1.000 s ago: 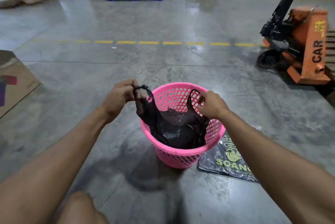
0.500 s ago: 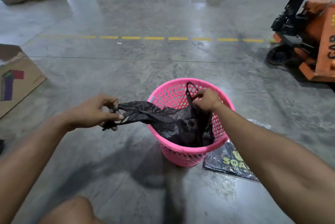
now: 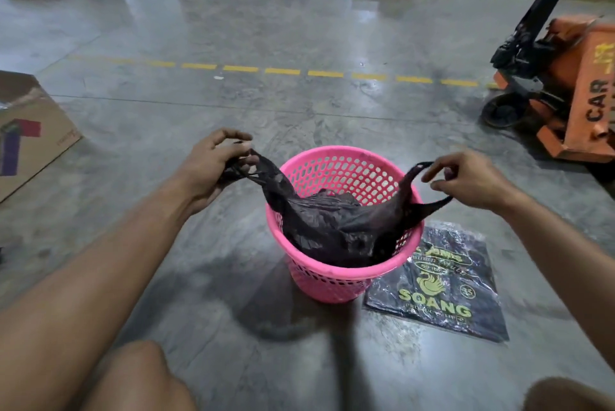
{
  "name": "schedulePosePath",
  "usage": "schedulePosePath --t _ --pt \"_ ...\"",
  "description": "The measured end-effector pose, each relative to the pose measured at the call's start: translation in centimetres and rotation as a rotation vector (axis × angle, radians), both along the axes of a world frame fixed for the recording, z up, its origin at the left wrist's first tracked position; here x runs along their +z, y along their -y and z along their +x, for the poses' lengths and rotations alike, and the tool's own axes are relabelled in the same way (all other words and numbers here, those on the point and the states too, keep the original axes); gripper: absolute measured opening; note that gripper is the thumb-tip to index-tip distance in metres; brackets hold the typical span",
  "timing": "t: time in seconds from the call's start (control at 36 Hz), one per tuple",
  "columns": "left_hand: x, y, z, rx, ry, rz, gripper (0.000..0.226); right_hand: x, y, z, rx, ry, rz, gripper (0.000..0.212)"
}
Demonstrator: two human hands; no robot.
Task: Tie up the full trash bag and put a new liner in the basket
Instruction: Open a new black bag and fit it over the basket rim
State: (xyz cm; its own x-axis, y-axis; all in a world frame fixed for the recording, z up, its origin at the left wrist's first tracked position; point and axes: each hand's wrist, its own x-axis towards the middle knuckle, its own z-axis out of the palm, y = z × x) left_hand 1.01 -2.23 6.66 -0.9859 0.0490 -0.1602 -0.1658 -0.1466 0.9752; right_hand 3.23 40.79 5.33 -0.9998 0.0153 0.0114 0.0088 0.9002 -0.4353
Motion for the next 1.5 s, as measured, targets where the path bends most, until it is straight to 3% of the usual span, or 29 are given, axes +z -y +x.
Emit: schedulePosePath --t 0.17,0.25,0.31,0.39,0.44,0.5,0.64,0.75,0.81,0.86,1.0,1.08,1.14,1.25,1.31,1.39,1.42,1.5 --pt "2.1 -0.9 -0.5 -0.117 -0.049 -0.134 0.026 1.0 -0.3 4.0 0.171 0.119 0.213 0.022" --pt "3.1 -0.7 -0.6 -0.174 -0.157 -0.482 0.036 1.3 0.0 5.3 0.269 0.283 0.372 0.030" --pt "3.3 -0.3 -0.5 -0.247 -0.245 -0.755 0.038 1.6 0.1 6.0 0.299 0.319 0.422 0.014" --pt "2.8 0.7 -0.5 -0.336 -0.363 -1.155 0.019 1.8 -0.8 6.3 0.219 0.254 0.392 0.020" --pt "2.1 1.0 -0.3 -0.342 -0.391 -1.300 0.005 1.8 -1.8 6.0 0.090 0.184 0.270 0.031" --pt "1.3 1.1 -0.2 -0.313 -0.380 -1.358 0.022 1.6 -2.9 5.6 -0.041 0.140 0.116 0.039" --pt "-1.0 1.0 0.5 -0.395 -0.385 -1.349 0.079 0.4 -4.0 5.3 -0.156 0.108 0.086 0.047" --pt "-2.9 1.8 0.5 -0.485 -0.306 -1.318 0.111 -0.3 -3.4 6.0 0.036 0.257 0.300 0.088" --pt "-4.0 2.3 0.7 -0.466 -0.318 -1.317 0.119 -1.4 -3.0 6.6 0.106 0.331 0.430 0.107" --pt "-5.3 2.5 1.2 -0.452 -0.352 -1.310 0.123 -3.2 -3.1 7.3 0.117 0.372 0.527 0.113" --pt "-9.0 3.6 2.8 -0.467 -0.331 -1.323 0.135 -7.2 -3.4 8.7 0.164 0.411 0.516 0.083" --pt "-10.9 3.3 3.0 -0.442 -0.301 -1.364 0.143 -8.5 -3.2 8.4 0.173 0.350 0.532 0.109" --pt "-11.8 3.2 2.6 -0.420 -0.275 -1.367 0.145 -9.1 -3.2 7.7 0.163 0.299 0.554 0.113" --pt "-12.3 2.8 0.5 -0.375 -0.247 -1.301 0.141 -9.7 -3.4 5.1 0.074 0.281 0.441 0.101" --pt "-11.6 2.0 -1.1 -0.338 -0.209 -1.227 0.130 -9.3 -3.9 3.1 0.033 0.330 0.291 0.077" --pt "-10.5 1.3 -4.0 -0.298 -0.137 -1.086 0.091 -8.5 -4.3 0.0 -0.011 0.354 0.044 0.023" --pt "-10.2 1.1 -4.8 -0.283 -0.114 -1.030 0.074 -8.3 -4.5 -0.9 -0.046 0.352 -0.060 0.016" --pt "-10.1 0.4 -6.6 -0.223 0.098 -0.808 0.022 -8.1 -4.7 -2.8 -0.194 0.387 -0.392 0.030"
